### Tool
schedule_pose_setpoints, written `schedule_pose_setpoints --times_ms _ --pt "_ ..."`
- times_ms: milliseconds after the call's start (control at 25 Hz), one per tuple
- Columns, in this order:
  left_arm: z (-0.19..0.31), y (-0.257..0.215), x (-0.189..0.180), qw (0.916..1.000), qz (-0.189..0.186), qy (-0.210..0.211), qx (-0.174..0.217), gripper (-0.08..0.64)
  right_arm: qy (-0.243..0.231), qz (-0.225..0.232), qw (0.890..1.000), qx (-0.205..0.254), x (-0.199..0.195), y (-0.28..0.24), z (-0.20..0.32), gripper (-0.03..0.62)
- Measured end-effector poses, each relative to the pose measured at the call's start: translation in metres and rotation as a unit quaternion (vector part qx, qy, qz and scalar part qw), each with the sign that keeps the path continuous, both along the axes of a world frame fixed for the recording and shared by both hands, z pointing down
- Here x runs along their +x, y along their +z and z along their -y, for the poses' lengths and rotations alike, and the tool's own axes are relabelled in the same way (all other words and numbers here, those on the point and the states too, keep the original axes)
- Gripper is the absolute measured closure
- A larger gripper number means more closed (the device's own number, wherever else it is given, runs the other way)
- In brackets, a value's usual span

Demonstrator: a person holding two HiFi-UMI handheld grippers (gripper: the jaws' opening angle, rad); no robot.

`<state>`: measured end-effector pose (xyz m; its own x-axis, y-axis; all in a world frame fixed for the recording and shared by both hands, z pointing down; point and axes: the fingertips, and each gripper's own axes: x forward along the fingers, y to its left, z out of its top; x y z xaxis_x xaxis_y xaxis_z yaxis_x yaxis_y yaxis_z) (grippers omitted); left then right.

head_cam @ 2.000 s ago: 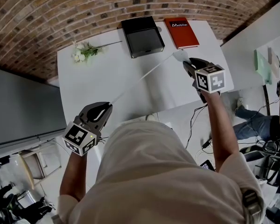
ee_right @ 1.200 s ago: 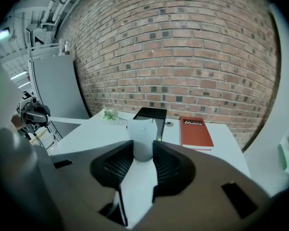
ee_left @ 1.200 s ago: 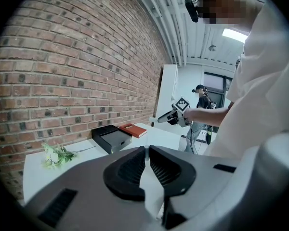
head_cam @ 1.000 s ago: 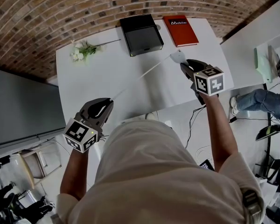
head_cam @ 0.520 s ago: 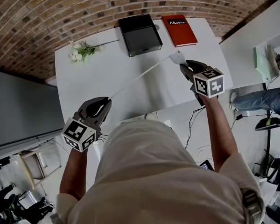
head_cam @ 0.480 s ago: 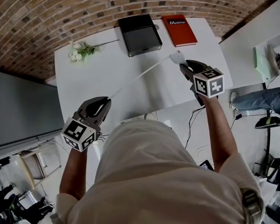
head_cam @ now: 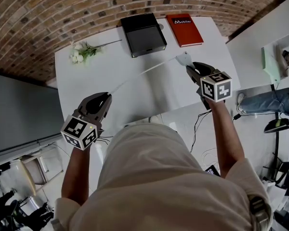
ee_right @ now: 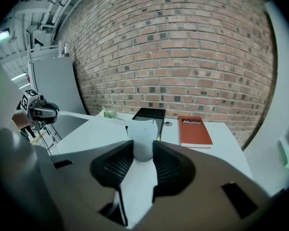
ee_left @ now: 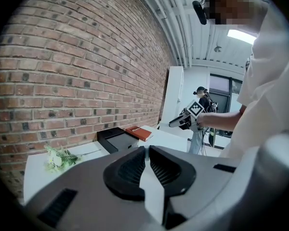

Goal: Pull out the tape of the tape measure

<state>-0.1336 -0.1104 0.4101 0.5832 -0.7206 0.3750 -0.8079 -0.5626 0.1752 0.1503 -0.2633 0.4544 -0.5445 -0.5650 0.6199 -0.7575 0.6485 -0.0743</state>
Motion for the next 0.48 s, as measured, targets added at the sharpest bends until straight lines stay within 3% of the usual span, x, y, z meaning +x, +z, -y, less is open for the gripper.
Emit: schedule_pose_setpoints --times_ms 480 --pt "0.034 0.011 -0.005 0.9993 -0.003 -0.036 -0.01 0.532 0.016 0.011 1.0 -0.001 0.014 0.01 0.003 0.462"
